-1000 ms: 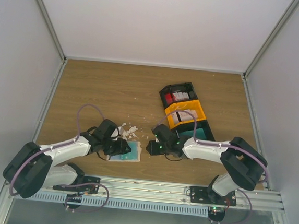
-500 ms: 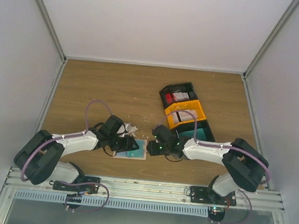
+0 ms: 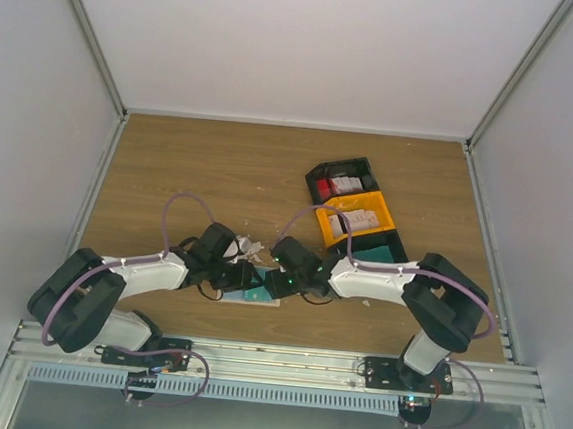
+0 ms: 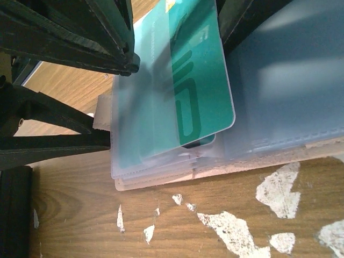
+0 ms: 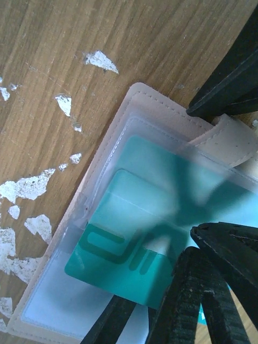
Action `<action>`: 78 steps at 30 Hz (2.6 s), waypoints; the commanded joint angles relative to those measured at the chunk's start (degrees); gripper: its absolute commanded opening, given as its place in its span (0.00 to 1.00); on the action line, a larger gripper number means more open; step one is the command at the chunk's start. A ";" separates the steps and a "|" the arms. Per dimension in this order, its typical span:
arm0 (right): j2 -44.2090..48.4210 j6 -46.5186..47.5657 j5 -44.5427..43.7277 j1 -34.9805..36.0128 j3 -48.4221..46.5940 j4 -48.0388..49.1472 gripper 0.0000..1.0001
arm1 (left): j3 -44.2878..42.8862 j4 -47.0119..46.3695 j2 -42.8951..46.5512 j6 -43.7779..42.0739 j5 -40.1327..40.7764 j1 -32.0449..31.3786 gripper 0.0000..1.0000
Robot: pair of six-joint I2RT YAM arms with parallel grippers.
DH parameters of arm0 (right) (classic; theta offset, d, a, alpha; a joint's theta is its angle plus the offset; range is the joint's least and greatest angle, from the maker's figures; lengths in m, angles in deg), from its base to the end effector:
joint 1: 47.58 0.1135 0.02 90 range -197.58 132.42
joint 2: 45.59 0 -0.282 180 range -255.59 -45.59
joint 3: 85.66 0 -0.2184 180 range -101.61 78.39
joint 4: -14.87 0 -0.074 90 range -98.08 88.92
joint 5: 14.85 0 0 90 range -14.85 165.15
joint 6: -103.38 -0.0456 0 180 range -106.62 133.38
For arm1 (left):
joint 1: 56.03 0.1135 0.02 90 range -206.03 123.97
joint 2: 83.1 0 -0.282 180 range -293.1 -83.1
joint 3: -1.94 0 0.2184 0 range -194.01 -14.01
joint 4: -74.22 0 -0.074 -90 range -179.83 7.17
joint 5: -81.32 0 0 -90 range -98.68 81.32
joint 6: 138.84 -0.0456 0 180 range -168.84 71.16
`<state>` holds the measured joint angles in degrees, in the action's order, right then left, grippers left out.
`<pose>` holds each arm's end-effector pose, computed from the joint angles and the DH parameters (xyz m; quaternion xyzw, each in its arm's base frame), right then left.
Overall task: Put the credit cards into the card holder
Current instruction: Insert the credit card into the card holder.
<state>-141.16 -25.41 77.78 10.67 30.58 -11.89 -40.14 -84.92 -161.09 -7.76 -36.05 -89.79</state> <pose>0.1536 0.2522 0.1770 -0.1688 0.9475 0.2175 0.1628 0.1554 -0.1291 0.1655 0.0081 0.9335 -0.3489 0.0829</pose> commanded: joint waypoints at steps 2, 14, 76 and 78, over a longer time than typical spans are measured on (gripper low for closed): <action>-3.75 2.13 -3.65 1.81 -1.04 -7.72 0.53 | 2.55 0.45 -2.12 -1.40 4.43 -0.35 0.42; -8.97 1.89 -10.72 4.64 0.10 -13.55 0.52 | 4.87 2.45 3.01 -1.94 4.98 1.39 0.48; 2.50 -0.42 2.22 1.42 4.31 2.65 0.54 | 1.52 -0.25 0.87 -5.58 -4.97 -0.26 0.19; 3.68 -1.38 -0.64 1.42 4.37 1.11 0.53 | 0.86 1.43 1.87 -5.94 -2.90 -0.26 0.20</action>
<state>-139.26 -25.54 79.44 12.01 33.75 -8.61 -37.47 -83.74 -159.45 -12.43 -41.10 -89.27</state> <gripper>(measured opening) 0.537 0.188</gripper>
